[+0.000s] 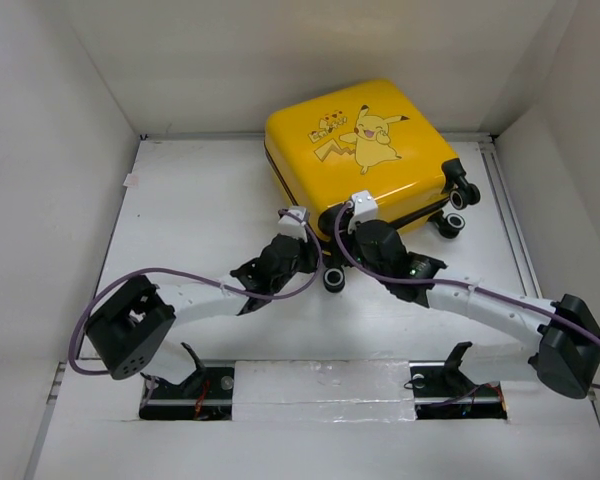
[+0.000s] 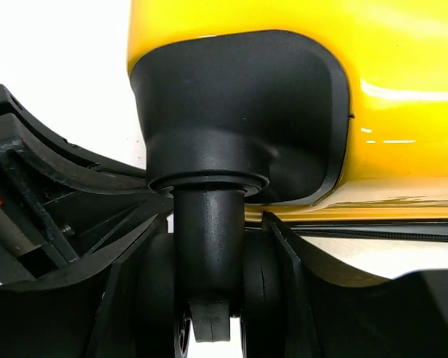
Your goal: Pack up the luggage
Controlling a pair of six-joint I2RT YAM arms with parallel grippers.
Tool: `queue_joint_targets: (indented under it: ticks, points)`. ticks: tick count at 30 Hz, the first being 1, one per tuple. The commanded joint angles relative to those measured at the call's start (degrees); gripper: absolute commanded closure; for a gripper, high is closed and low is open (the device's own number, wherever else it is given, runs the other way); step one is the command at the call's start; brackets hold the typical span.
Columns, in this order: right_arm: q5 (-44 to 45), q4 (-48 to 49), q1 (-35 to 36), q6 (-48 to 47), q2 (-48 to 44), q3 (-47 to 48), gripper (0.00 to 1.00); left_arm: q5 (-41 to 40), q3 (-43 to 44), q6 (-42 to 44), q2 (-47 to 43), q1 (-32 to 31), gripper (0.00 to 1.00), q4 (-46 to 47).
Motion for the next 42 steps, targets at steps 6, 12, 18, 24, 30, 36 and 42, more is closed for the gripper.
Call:
queue_joint_targets:
  ticks: [6, 12, 18, 24, 30, 36, 42]
  points:
    - [-3.2, 1.2, -2.0, 0.4, -1.1, 1.5, 1.0, -11.9, 4.2, 1.3, 1.0, 0.8, 1.0, -3.9]
    - [-6.9, 1.2, -3.3, 0.4, -5.3, -2.1, 1.0, -16.5, 3.5, -3.3, -0.9, 4.8, 1.0, -9.2]
    - [-8.6, 1.2, -2.2, 0.4, -2.7, -2.6, 1.0, -12.9, 4.8, -7.4, -0.7, 12.5, 1.0, -6.7]
    - [-8.7, 1.2, 0.3, 0.4, -1.5, -1.5, 1.0, -4.8, 9.0, -13.5, 2.9, 21.7, 1.0, -4.9]
    - [-8.1, 1.2, 3.1, 0.4, -0.4, -0.3, 1.0, -2.5, 10.3, -17.8, 2.2, 25.8, 1.0, -5.1]
    - [-8.8, 3.1, 4.4, 0.4, -0.9, -0.2, 1.0, -6.8, 5.0, -22.2, -5.0, 26.5, 0.37, -5.2]
    - [-9.3, 4.2, 6.4, 0.4, 0.4, 1.7, 1.0, -1.6, -3.8, -23.4, -15.3, 26.5, 0.04, -3.3]
